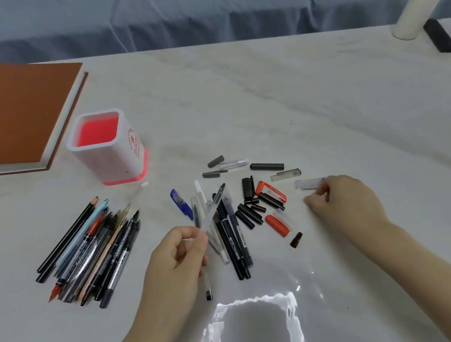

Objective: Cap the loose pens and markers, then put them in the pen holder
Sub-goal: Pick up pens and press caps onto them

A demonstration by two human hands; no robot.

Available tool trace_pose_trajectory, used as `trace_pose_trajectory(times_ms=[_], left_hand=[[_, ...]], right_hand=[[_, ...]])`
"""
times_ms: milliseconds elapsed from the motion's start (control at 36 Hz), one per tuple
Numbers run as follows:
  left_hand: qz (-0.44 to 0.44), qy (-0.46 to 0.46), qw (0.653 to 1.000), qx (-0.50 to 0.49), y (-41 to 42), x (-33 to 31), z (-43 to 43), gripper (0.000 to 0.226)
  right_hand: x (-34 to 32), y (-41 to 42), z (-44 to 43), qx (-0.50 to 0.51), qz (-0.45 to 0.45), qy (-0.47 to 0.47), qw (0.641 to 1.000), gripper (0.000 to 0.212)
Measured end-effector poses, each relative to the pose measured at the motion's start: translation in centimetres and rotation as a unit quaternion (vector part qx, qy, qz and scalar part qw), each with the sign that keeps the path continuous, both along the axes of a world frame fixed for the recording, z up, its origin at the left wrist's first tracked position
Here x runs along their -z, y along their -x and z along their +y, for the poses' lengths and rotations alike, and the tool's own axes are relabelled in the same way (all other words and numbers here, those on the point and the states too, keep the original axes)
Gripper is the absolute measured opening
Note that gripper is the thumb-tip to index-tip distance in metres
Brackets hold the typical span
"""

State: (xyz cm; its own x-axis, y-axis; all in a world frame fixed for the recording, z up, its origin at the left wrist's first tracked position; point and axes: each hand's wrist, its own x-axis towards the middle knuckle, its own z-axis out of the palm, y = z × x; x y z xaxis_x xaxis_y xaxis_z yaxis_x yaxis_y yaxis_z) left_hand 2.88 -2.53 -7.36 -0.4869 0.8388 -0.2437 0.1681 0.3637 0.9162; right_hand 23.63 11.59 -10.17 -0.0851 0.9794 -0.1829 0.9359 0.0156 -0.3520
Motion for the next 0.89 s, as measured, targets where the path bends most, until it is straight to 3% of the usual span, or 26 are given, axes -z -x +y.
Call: trace_pose_trajectory(times_ms=[306, 417, 667, 750, 806, 889], left_hand=[[-0.014, -0.007, 1.000, 0.011, -0.2, 0.0, 0.0, 0.016], [-0.012, -0.007, 1.000, 0.023, -0.3, -0.1, -0.1, 0.015], [-0.009, -0.001, 1.000, 0.029, 0.1, -0.3, -0.4, 0.014], [-0.015, -0.001, 1.000, 0.025, 0.2, -0.3, -0.5, 0.015], [-0.016, -0.003, 1.000, 0.024, 0.3, -0.3, -0.6, 0.015], [-0.018, -0.010, 1.000, 0.019, 0.4, -0.4, -0.7, 0.014]], right_hand=[[-0.3, 0.4, -0.6, -0.090, -0.094, -0.004, 0.991, 0.021], [-0.3, -0.4, -1.1, -0.114, -0.061, 0.017, 0.992, 0.011], [0.1, -1.1, -2.2, -0.089, -0.057, -0.001, 0.994, 0.018], [0.3, -1.0, -2.9, -0.076, 0.017, -0.025, 0.997, 0.013], [0.1, -0.6, -3.3, -0.055, 0.135, -0.024, 0.989, 0.011], [-1.1, 0.7, -4.2, 0.003, 0.325, 0.027, 0.945, 0.019]])
